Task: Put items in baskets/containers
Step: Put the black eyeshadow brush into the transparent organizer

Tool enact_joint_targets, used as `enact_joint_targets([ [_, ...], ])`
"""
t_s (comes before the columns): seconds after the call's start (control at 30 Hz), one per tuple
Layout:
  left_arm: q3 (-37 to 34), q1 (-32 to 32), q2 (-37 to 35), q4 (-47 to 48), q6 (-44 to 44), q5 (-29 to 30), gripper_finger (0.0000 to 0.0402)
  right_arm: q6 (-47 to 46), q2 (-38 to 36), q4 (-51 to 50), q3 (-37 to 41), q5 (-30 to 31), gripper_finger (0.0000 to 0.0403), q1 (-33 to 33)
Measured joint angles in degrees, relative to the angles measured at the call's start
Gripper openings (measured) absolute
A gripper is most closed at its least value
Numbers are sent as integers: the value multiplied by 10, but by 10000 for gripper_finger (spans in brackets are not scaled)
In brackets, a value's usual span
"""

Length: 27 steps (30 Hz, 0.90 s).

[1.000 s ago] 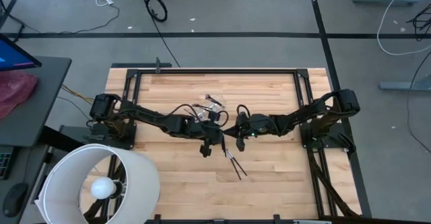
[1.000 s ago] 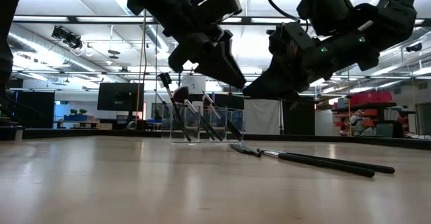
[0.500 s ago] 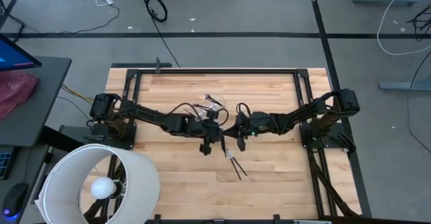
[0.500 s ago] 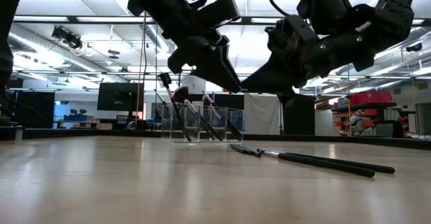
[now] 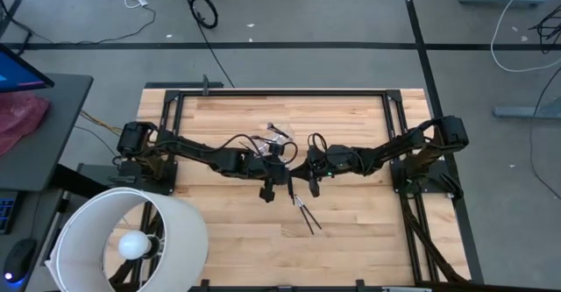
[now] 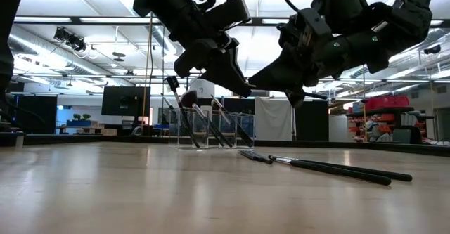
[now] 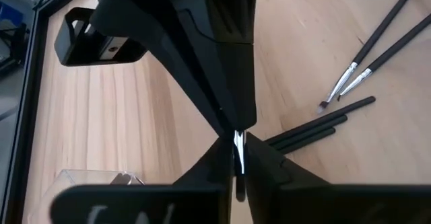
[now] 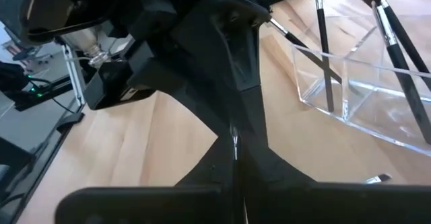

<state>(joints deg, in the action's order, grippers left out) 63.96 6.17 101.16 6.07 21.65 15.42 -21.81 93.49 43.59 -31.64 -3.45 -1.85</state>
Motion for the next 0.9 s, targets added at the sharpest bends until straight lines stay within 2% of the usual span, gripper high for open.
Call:
enact_joint_targets([
  [0.13, 0, 0, 0, 0, 0, 0, 21, -1, 0, -1, 0, 0, 9, 0],
  [0.33, 0, 0, 0, -1, 0, 0, 32, 0, 0, -2, 0, 0, 9, 0],
  [0.5, 0, 0, 0, -1, 0, 0, 10, 15, 0, -3, 0, 3, 16, 2],
  [0.77, 0, -1, 0, 3, -9, 4, 7, 16, 0, -6, 0, 13, 83, 22],
  [0.9, 0, 0, 0, 9, -20, 24, 7, 30, 0, -6, 0, 14, 118, 30],
])
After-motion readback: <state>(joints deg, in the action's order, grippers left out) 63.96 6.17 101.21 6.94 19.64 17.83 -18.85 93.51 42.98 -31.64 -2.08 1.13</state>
